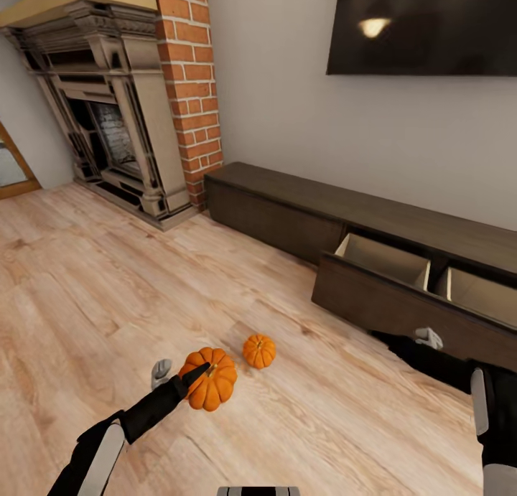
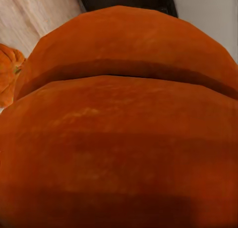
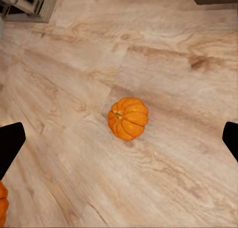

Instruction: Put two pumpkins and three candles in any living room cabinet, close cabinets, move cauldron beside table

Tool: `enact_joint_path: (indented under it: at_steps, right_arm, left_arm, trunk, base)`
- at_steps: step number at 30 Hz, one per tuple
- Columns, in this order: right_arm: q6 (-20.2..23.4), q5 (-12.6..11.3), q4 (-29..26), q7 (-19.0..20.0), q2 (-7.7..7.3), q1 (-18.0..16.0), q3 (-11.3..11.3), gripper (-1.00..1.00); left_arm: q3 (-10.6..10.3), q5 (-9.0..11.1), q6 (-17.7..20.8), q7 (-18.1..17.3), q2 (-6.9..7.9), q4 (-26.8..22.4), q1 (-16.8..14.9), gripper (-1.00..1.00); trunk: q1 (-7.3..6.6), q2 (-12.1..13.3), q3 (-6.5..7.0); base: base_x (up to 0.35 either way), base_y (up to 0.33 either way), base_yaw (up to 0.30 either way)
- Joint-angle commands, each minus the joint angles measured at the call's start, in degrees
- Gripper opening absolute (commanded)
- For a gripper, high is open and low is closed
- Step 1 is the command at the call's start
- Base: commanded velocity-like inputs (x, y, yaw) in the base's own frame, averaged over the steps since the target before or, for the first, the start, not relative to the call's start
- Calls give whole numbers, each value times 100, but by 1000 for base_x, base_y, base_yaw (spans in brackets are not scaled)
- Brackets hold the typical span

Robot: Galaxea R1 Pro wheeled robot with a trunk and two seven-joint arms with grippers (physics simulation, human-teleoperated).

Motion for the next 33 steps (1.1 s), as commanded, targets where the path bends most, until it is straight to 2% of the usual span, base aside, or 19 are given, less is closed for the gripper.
enact_joint_path:
  at_steps: [1, 2, 3, 5, 6, 8, 11, 16, 19, 23, 28, 29, 31, 33]
  right_arm:
    - [39, -2, 179, -43, -2, -85, -17, 100]
    - [25, -10, 617, -182, -23, -297, -26, 100]
    - [15, -14, 885, -247, -38, -434, -29, 100]
    - [-137, -18, 2204, -435, -95, -1083, -37, 100]
    - [-254, -17, 2540, -470, -119, -1240, -38, 100]
    - [-980, -17, 3676, -545, -296, -1650, -29, 100]
    - [-1753, 6, 4366, -546, -397, -1845, 3, 100]
    - [-2119, -6, 4737, -456, -432, -1917, 19, 100]
    - [-2434, 22, 4865, -105, -434, -1914, 37, 100]
    - [-2871, 47, 5126, 158, -435, -1907, 122, 100]
    - [-2989, 54, 5339, 216, -430, -1905, 166, 100]
    - [-2996, 60, 5382, 204, -428, -1905, 170, 100]
    - [-3000, 102, 5490, 137, -423, -1907, 195, 100]
    - [-2995, 171, 5535, 96, -418, -1919, 264, 100]
  left_arm:
    - [127, 82, 68, -60, 27, -39, 33, -100]
    - [355, 84, 81, -151, 66, -91, 100, -100]
    - [477, 83, 91, -199, 80, -107, 130, -100]
    - [938, 81, 130, -362, 120, -147, 231, -100]
    - [1029, 82, 135, -394, 126, -154, 259, -100]
    - [1262, 70, 147, -480, 144, -166, 350, -100]
    - [1371, 39, 135, -495, 181, -142, 406, -100]
    - [1411, 24, 125, -490, 209, -119, 428, -100]
    - [1412, 10, 131, -477, 208, -113, 432, -100]
    - [1407, 10, 140, -461, 206, -107, 433, -100]
    - [1423, 39, 199, -463, 216, -121, 435, -100]
    - [1448, 53, 371, -468, 253, -153, 440, -100]
    - [1693, 74, 992, -493, 466, -272, 458, -100]
    - [1848, 62, 1259, -506, 587, -369, 468, -100]
  trunk:
    - [1, -2, -4]
    - [1, -2, -4]
    - [1, -2, -4]
    - [1, -2, -4]
    - [1, -2, -4]
    - [1, -2, -4]
    - [1, -2, -4]
    - [1, -2, -4]
    - [1, -2, -4]
    - [1, -2, -4]
    - [1, -2, -4]
    - [1, -2, -4]
    - [1, -2, -4]
    - [1, -2, -4]
  base:
    - [266, 237, 0]
    - [270, 228, 0]
    - [271, 225, 0]
    - [274, 219, 0]
    - [275, 217, 0]
    - [276, 215, 0]
    - [276, 214, 0]
    - [277, 213, 0]
    - [276, 219, 0]
    - [274, 228, 0]
    - [200, 172, 0]
    - [72, 62, 0]
    - [38, 33, 0]
    - [19, 17, 0]
